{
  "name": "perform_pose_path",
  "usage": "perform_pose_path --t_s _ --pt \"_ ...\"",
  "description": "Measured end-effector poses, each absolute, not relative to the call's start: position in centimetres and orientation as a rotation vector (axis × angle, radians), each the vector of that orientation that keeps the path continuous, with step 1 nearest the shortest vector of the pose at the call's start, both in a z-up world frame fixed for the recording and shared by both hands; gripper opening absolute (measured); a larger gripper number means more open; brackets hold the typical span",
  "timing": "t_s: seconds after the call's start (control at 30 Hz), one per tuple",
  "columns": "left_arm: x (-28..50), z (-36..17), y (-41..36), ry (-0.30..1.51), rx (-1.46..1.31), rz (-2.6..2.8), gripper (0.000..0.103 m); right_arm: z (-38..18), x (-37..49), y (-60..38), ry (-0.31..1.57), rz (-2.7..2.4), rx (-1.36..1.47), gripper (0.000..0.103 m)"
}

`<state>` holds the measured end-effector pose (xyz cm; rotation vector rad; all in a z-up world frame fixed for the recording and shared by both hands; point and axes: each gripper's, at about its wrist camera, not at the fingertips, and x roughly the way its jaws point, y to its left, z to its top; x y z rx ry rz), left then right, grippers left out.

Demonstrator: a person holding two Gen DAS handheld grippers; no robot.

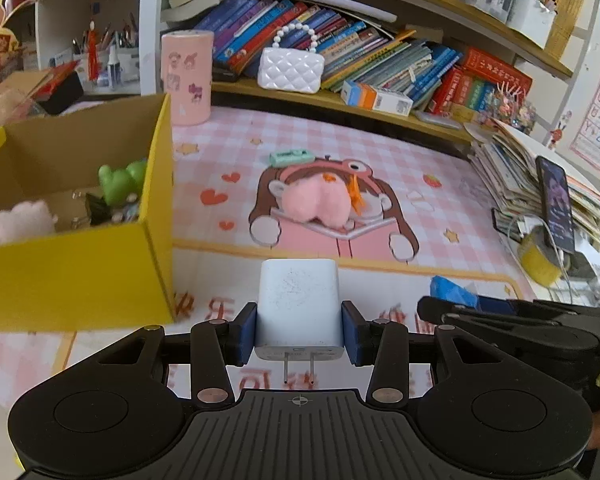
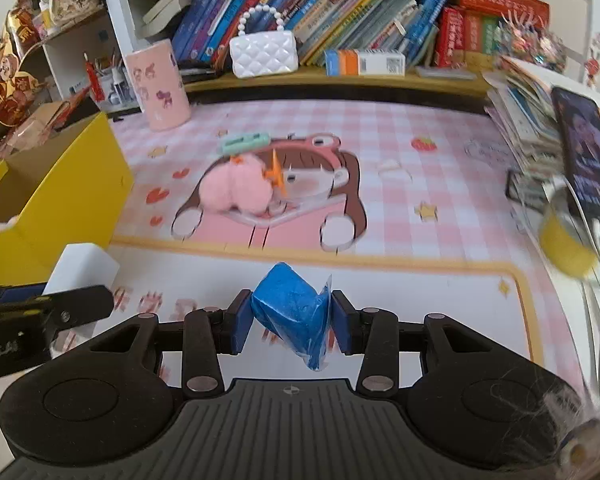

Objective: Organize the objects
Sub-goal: 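Lift the white charger with the left tool while the right tool grasps the blue item, then carry the charger and blue item with both tools over the yellow box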

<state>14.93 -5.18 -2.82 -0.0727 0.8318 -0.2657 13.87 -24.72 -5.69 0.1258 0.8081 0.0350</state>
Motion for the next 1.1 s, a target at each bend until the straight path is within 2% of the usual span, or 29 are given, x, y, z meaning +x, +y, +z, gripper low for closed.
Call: perform_pose_path --t_s 0.57,1.1 --pt "7.8 -3.5 4.9 0.851 -0.129 -0.208 0.042 -6.2 6.5 -14.4 0.891 0.119 0.045 0.038" --pt "2.6 -2.2 13.2 0.796 -0.136 -0.099 0.042 -5.3 2.6 -6.0 0.828 0.228 0.040 0.038"
